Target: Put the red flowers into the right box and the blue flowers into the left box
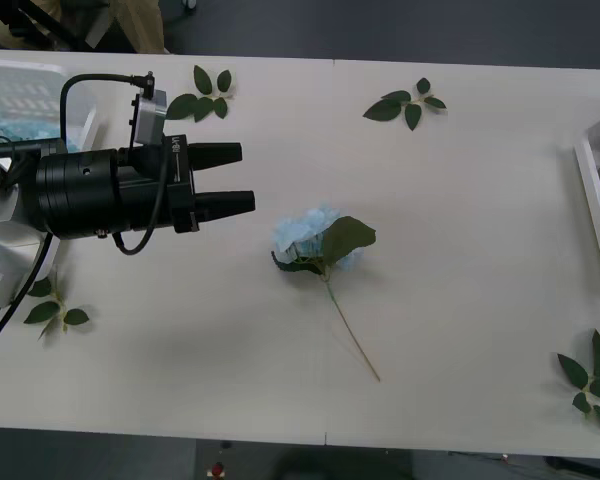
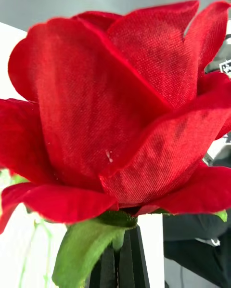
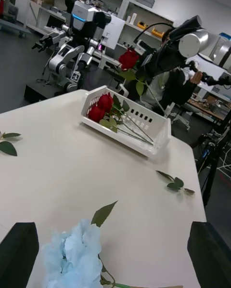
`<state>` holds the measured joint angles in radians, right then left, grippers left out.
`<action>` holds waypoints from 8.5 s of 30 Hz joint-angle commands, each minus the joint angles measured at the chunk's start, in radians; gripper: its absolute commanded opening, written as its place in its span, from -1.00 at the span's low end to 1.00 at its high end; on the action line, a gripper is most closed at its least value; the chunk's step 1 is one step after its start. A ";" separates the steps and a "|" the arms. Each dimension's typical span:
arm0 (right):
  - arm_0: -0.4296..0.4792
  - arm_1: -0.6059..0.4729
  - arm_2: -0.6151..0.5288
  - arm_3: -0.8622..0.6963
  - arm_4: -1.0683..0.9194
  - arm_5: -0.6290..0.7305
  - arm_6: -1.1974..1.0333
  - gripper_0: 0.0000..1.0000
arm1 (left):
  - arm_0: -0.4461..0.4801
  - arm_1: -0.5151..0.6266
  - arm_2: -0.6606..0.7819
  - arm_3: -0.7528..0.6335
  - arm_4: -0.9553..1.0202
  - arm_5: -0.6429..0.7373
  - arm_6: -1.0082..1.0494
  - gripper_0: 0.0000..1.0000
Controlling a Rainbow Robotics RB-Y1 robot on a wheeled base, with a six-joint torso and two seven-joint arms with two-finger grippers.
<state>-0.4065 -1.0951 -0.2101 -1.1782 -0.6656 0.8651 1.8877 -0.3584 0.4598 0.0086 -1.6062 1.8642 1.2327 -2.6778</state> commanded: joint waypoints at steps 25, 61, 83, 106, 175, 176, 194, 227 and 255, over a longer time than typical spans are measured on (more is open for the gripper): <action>-0.031 0.009 0.066 0.051 -0.029 -0.106 0.056 0.54 | 0.006 0.014 -0.007 -0.031 0.004 0.005 -0.027 0.82; 0.304 0.009 0.069 -0.808 -0.269 0.267 -0.328 0.55 | 0.006 0.014 -0.007 -0.031 0.004 0.005 -0.027 0.81; 0.357 -0.115 0.359 -1.181 -0.249 0.092 -0.460 0.56 | 0.006 0.014 -0.007 -0.031 0.004 0.005 -0.027 0.81; -0.098 -0.085 0.973 -1.206 -0.103 0.083 -0.877 0.56 | 0.006 0.014 -0.007 -0.031 0.004 0.005 -0.027 0.81; -0.350 0.465 1.269 -0.529 0.081 0.089 -1.076 0.56 | 0.006 0.014 -0.007 -0.031 0.004 0.005 -0.027 0.82; -0.350 0.465 1.269 -0.524 0.081 0.086 -1.076 0.56 | 0.006 0.014 -0.007 -0.031 0.004 0.005 -0.027 0.81; -0.354 0.488 1.308 -0.448 0.083 0.020 -1.072 0.56 | 0.006 0.014 -0.007 -0.031 0.004 0.005 -0.027 0.82; -0.348 0.179 1.236 -0.682 -0.005 -0.195 -1.069 -1.00 | 0.006 0.014 -0.007 -0.031 0.004 0.005 -0.027 0.82; 0.041 0.077 0.828 -0.914 0.020 -0.871 -1.023 -1.00 | 0.006 0.014 -0.007 -0.031 0.004 0.005 -0.027 0.82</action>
<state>-0.3446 -1.0476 0.6138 -2.0653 -0.6582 0.0198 0.8390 -0.3583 0.4598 0.0086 -1.6064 1.8642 1.2327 -2.6778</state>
